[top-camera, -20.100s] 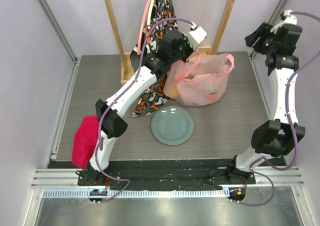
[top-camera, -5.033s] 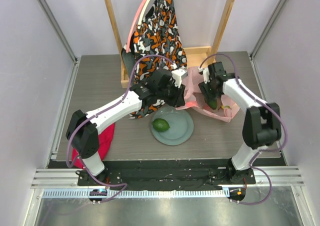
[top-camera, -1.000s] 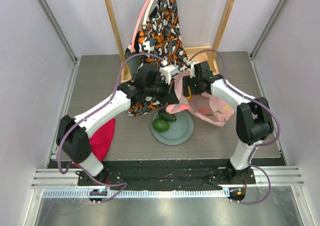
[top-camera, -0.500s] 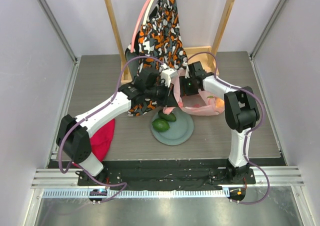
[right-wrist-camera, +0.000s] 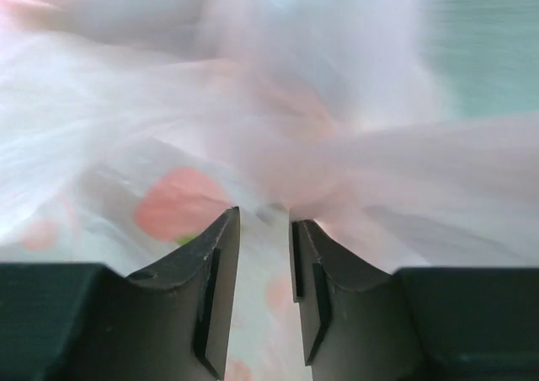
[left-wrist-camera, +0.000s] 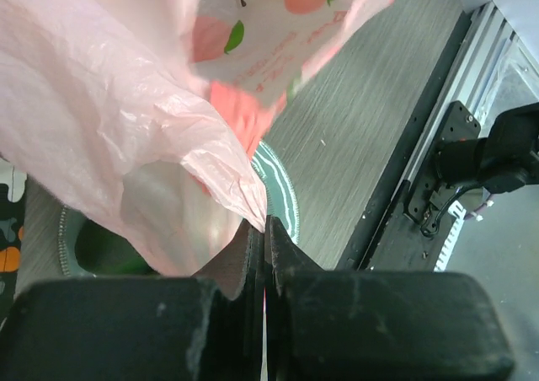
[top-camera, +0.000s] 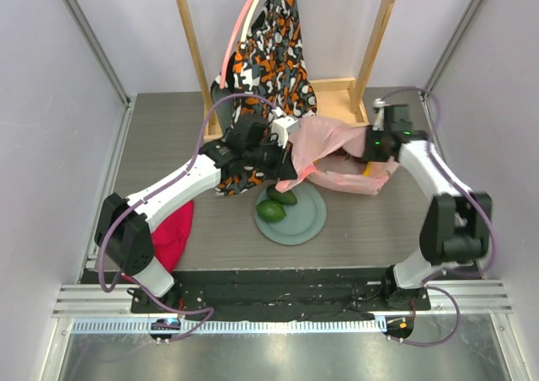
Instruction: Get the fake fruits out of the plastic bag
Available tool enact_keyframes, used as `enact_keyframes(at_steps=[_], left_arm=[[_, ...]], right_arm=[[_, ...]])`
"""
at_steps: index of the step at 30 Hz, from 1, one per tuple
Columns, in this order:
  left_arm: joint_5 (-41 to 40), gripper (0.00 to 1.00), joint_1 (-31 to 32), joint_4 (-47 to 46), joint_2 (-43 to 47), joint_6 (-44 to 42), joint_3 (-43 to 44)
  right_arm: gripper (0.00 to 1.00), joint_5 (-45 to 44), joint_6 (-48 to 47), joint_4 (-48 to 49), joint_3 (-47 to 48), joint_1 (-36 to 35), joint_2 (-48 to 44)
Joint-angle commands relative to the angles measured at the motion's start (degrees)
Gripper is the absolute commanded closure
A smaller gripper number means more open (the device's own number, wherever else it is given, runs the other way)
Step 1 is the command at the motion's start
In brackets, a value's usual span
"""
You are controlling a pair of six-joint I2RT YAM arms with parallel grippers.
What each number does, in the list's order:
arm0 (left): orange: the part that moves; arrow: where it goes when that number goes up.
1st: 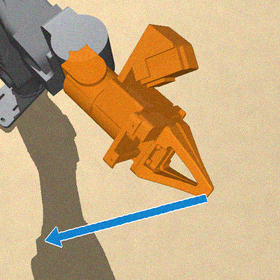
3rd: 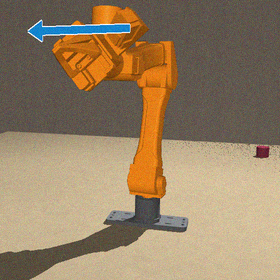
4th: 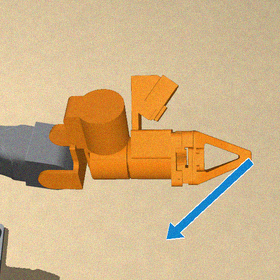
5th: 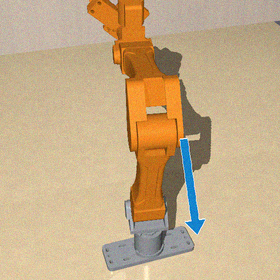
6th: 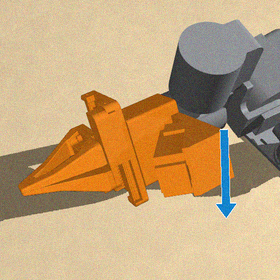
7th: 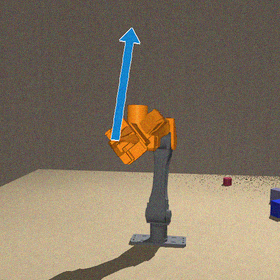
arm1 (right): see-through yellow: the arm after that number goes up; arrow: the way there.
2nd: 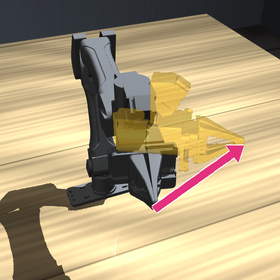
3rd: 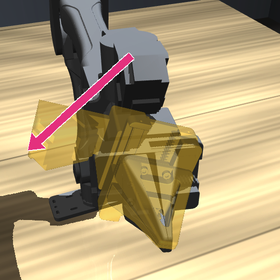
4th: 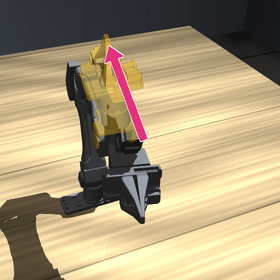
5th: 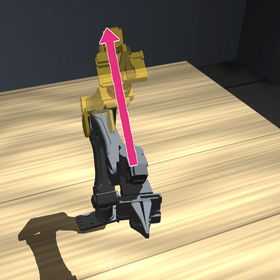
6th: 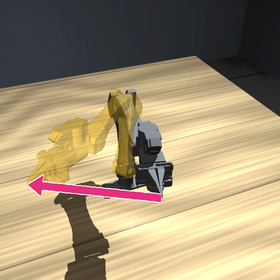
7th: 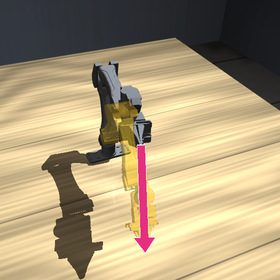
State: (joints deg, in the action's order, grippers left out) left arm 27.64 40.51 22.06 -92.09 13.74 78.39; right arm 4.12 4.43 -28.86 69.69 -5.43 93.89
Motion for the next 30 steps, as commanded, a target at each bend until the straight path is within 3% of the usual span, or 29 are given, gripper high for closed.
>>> enact_keyframes(at_steps=[1,10,16,19,21,23,26,30], left_arm=[[2.8,1.0,0.5,0.3,1.4,-2.8,1.2],[9.9,1.0,3.8,3.1,0.2,-7.2,7.5],[10.1,1.0,3.8,6.0,-0.9,-7.9,12.0],[11.0,1.0,3.8,4.9,-1.2,-6.6,13.2],[11.0,1.0,3.9,4.9,-1.3,-6.8,14.3],[11.5,1.0,3.9,5.4,-0.9,-7.3,14.9],[12.5,1.0,4.0,5.1,0.1,-6.8,15.0],[12.4,1.0,4.1,4.6,1.3,-6.0,13.6]], right_arm=[[0.6,-8.0,0.3,-8.6,-2.4,3.9,-15.4],[0.57,-14.2,-1.0,-8.8,-5.7,12.0,-29.3],[0.53,-4.8,-7.2,-11.6,-6.4,13.9,-30.2],[0.47,-6.2,-7.3,-11.7,-8.5,14.0,-29.9],[0.46,-12.6,-7.0,-11.2,-9.1,15.8,-30.1],[0.52,-16.1,-7.7,-11.5,-7.6,19.4,-30.1],[0.57,-14.4,-11.2,-12.0,-3.3,29.7,-30.9],[0.57,-8.2,-16.7,-14.0,2.4,31.4,-31.6]])
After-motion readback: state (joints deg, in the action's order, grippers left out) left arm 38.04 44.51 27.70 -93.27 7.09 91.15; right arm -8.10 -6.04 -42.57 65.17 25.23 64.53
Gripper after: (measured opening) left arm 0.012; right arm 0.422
